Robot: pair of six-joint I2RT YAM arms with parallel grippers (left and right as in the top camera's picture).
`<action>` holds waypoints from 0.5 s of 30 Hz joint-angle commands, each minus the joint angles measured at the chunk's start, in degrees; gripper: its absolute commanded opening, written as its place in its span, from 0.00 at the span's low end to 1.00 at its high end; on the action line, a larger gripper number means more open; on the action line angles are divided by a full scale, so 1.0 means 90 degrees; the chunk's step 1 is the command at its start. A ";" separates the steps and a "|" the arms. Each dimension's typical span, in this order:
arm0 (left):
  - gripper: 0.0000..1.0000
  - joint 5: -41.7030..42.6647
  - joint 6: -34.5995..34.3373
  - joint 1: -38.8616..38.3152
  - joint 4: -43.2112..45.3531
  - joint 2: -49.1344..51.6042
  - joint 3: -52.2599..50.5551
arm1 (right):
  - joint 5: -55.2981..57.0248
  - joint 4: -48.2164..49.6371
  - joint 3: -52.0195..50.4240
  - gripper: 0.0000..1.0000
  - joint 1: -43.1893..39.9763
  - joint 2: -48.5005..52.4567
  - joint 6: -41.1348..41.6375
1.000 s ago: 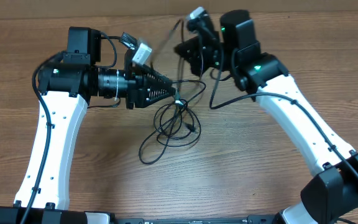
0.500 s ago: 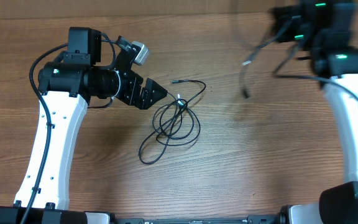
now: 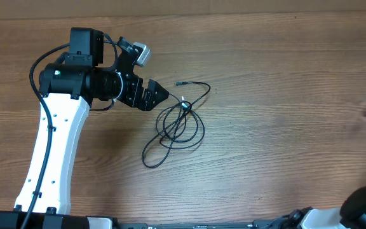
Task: Untangle cables
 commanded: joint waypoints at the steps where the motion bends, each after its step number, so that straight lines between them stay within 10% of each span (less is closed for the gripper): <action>1: 1.00 -0.0036 -0.0044 -0.0012 0.0007 -0.0136 0.0100 | 0.0301 -0.0182 0.0160 0.04 -0.0743 0.0255 -0.0527; 12: 1.00 -0.0036 -0.0568 -0.0015 0.0049 -0.0136 0.0100 | 0.0306 -0.0843 0.0126 0.07 -0.1931 0.1479 -0.0168; 15: 0.99 -0.0036 -0.0568 -0.0015 0.0056 -0.0136 0.0100 | 0.0330 -0.0833 0.0126 0.50 -0.1977 0.1535 -0.0134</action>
